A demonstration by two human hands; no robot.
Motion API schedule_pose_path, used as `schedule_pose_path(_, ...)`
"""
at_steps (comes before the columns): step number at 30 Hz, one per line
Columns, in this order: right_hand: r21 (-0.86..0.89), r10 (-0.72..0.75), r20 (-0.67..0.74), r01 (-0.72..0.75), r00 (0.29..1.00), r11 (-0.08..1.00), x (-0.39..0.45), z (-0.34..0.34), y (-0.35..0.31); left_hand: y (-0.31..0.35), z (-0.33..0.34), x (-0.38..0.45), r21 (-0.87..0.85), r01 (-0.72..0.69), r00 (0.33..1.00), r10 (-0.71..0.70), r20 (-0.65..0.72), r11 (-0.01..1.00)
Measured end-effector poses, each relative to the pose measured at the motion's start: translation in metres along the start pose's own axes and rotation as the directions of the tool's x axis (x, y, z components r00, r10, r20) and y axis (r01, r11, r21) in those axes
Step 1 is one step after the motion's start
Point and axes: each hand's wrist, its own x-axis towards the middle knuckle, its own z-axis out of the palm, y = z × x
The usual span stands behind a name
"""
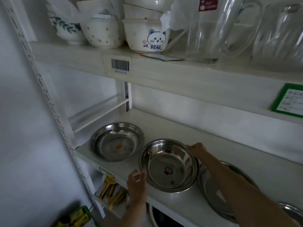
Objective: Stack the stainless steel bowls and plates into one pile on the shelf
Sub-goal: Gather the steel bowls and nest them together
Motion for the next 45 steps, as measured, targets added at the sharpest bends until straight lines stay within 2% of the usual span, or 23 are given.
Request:
schedule_pose_path(5,-0.056,-0.066,0.033,0.068,0.997,0.996,0.008,0.009,0.009,-0.007,0.010,-0.004,-0.101,0.022,1.000,-0.022,0.007,0.995)
schedule_pose_path(11,-0.002,-0.104,0.011,0.104,0.994,0.995,0.013,0.012,0.013,-0.002,0.012,-0.011,-0.164,-0.037,0.999,0.032,-0.037,0.986)
schedule_pose_path(20,0.165,-0.127,-0.065,0.136,0.990,0.977,0.016,0.001,-0.005,0.015,0.014,-0.017,-0.236,-0.137,0.991,0.131,-0.041,0.962)
schedule_pose_path(27,0.330,-0.154,-0.069,0.168,0.986,0.929,0.016,-0.009,-0.061,0.051,0.003,-0.002,-0.286,-0.276,0.961,0.270,-0.061,0.918)
schedule_pose_path(35,0.498,-0.134,-0.022,0.127,0.991,0.858,0.013,0.042,-0.137,0.093,-0.042,0.056,-0.311,-0.322,0.944,0.280,-0.173,0.894)
schedule_pose_path(40,0.483,-0.158,0.036,0.122,0.987,0.867,0.026,0.089,-0.168,0.110,-0.077,0.096,-0.270,-0.364,0.922,0.304,-0.241,0.891)
schedule_pose_path(45,0.403,-0.170,0.022,0.147,0.985,0.903,0.027,0.126,-0.188,0.109,-0.102,0.136,-0.218,-0.341,0.921,0.279,-0.271,0.914)
